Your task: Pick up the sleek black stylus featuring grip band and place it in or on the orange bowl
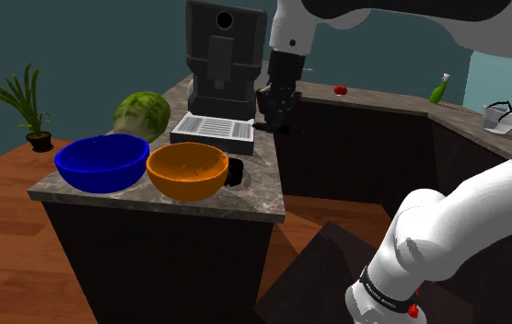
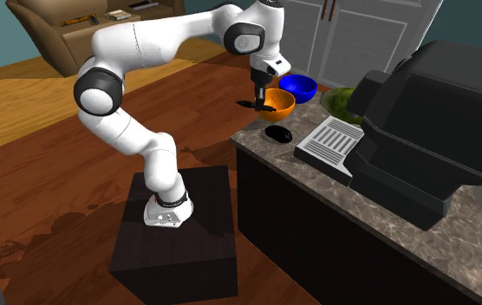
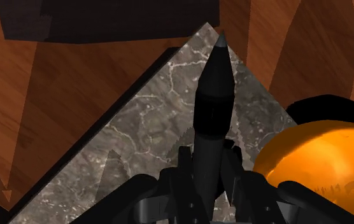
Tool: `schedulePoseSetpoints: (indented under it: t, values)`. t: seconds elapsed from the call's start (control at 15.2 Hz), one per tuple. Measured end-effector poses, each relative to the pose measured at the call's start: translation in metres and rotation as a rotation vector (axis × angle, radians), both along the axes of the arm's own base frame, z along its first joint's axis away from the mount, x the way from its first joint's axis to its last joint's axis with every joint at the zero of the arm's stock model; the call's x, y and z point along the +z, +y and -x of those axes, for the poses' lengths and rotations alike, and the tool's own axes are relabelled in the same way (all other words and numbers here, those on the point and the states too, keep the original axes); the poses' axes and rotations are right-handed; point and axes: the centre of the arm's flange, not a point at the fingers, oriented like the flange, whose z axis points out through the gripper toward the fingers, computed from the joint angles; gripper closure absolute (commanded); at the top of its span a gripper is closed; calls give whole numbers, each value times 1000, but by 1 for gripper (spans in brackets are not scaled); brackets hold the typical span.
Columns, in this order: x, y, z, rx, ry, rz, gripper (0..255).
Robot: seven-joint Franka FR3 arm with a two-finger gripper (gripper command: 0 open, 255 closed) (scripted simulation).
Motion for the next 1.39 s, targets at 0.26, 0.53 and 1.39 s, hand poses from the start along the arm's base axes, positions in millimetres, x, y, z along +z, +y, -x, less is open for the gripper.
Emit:
schedulePoseSetpoints:
  t: [0.26, 0.53, 1.39]
  values:
    - [2, 41, -29, 0, 0, 1, 255]
    - [3, 87, -60, 1, 0, 1, 255]
    - [-22, 166, -114, 0, 1, 0, 255]
